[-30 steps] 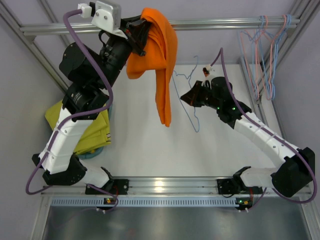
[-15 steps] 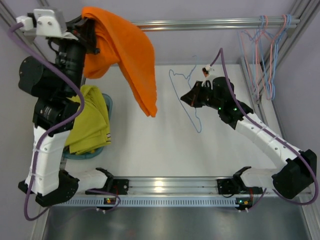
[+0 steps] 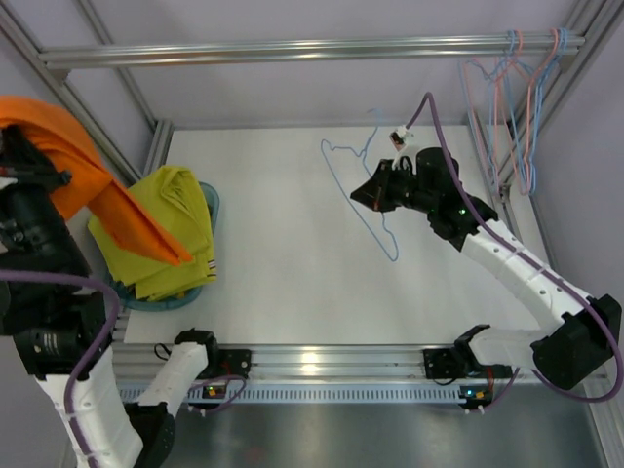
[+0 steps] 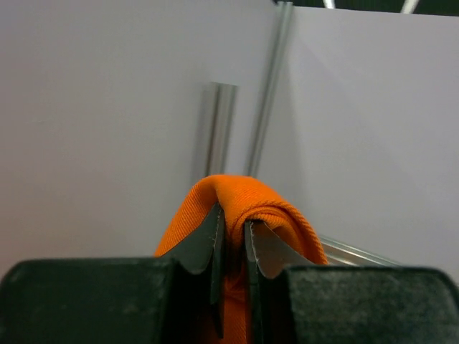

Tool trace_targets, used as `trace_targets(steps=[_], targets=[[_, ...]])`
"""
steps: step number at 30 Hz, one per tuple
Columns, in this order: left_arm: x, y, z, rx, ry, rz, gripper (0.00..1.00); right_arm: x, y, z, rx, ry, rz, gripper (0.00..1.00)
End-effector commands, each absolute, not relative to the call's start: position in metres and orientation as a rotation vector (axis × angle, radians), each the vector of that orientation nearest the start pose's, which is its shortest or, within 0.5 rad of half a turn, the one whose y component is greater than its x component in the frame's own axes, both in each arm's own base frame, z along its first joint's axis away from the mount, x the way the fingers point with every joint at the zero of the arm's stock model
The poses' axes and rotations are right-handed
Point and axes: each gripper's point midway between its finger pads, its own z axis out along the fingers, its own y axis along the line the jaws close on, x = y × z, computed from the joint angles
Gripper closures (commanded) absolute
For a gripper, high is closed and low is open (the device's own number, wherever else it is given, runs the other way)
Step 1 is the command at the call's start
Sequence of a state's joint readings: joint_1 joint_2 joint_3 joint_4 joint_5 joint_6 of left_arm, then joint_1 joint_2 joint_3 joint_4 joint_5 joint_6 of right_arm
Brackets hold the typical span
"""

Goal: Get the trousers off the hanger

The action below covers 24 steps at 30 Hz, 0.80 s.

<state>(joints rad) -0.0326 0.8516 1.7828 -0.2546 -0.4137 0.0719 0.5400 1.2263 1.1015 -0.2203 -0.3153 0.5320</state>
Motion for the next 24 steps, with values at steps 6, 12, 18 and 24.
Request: trace_targets(steps=[6,12,18,24], targets=[[0.064,0.111,0.637,-0.562,0.737,0.521,1.00,0.291,0.267,0.328,-0.320,1.892,1.046,1.00],[0.036,0.115,0.588,-0.657,0.815,0.625,1.00,0.288,0.266,0.332,-0.334,1.896,1.042,1.00],[0.057,0.130,0.563,-0.668,0.909,0.706,1.00,0.285,0.266,0.331,-0.375,1.904,1.030,1.00],[0.107,0.154,0.524,-0.699,1.028,0.766,1.00,0.287,0.264,0.327,-0.368,1.908,1.009,1.00]])
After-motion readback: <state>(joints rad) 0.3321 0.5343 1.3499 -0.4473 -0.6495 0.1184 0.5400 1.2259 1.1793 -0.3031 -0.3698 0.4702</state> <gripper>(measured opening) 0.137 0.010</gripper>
